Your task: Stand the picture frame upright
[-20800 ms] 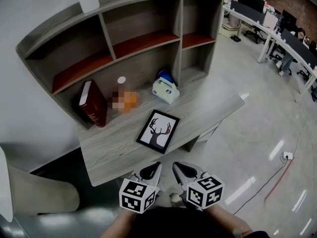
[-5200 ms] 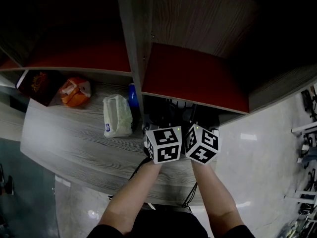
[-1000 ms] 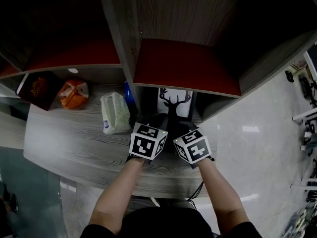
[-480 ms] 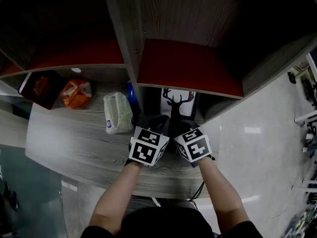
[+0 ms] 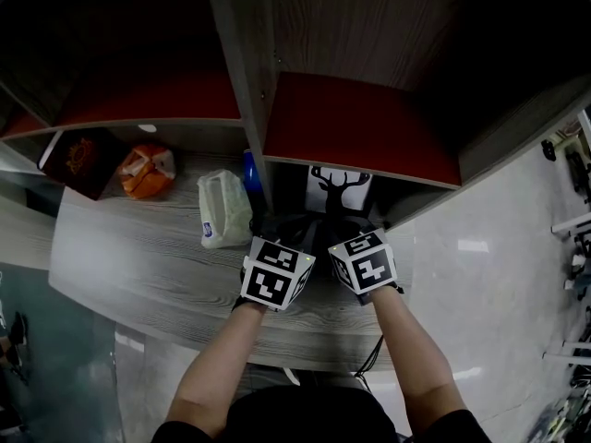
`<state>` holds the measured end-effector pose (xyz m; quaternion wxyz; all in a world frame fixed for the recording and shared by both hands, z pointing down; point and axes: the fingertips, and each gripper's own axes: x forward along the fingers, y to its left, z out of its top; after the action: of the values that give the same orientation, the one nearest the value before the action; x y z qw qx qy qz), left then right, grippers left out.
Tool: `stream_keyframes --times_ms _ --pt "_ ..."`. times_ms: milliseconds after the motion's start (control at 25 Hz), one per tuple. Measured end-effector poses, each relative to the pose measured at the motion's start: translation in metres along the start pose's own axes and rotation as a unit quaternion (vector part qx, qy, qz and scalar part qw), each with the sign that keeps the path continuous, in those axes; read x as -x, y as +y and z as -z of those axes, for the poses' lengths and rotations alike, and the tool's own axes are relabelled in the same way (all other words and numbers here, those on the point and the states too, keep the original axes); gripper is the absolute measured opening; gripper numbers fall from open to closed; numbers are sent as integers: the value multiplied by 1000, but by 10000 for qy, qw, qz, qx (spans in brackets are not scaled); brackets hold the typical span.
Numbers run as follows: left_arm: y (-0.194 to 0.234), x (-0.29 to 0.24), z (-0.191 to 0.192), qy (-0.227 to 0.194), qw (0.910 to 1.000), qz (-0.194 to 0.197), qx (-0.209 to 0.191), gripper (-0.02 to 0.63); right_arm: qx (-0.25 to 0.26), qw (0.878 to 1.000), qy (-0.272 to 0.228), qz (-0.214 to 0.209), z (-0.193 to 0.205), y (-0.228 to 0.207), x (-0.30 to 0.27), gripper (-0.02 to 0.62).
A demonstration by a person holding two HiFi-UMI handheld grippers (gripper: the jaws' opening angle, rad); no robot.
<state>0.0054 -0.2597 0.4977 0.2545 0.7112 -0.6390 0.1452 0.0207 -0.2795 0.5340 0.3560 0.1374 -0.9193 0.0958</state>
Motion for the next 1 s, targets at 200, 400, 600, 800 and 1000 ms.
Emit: stream_keyframes --times_ms 200,400,600,800,1000 --pt "3 -2 3 69 9999 -91 5 -2 -16 10000 29 92 -2 -7 -2 0" --pt "7 -5 2 11 9998 -163 62 -3 -46 9999 14 154 -4 -11 -5 0" --pt "7 -7 2 28 9998 -156 126 -3 44 9994 -8 341 -9 -20 -7 0" --pt "10 -8 2 18 9997 -186 162 -3 6 9991 -76 424 -16 -27 -10 0" --pt "12 -9 0 -4 9996 -225 169 -2 -12 9984 -110 552 -19 -34 -11 0"
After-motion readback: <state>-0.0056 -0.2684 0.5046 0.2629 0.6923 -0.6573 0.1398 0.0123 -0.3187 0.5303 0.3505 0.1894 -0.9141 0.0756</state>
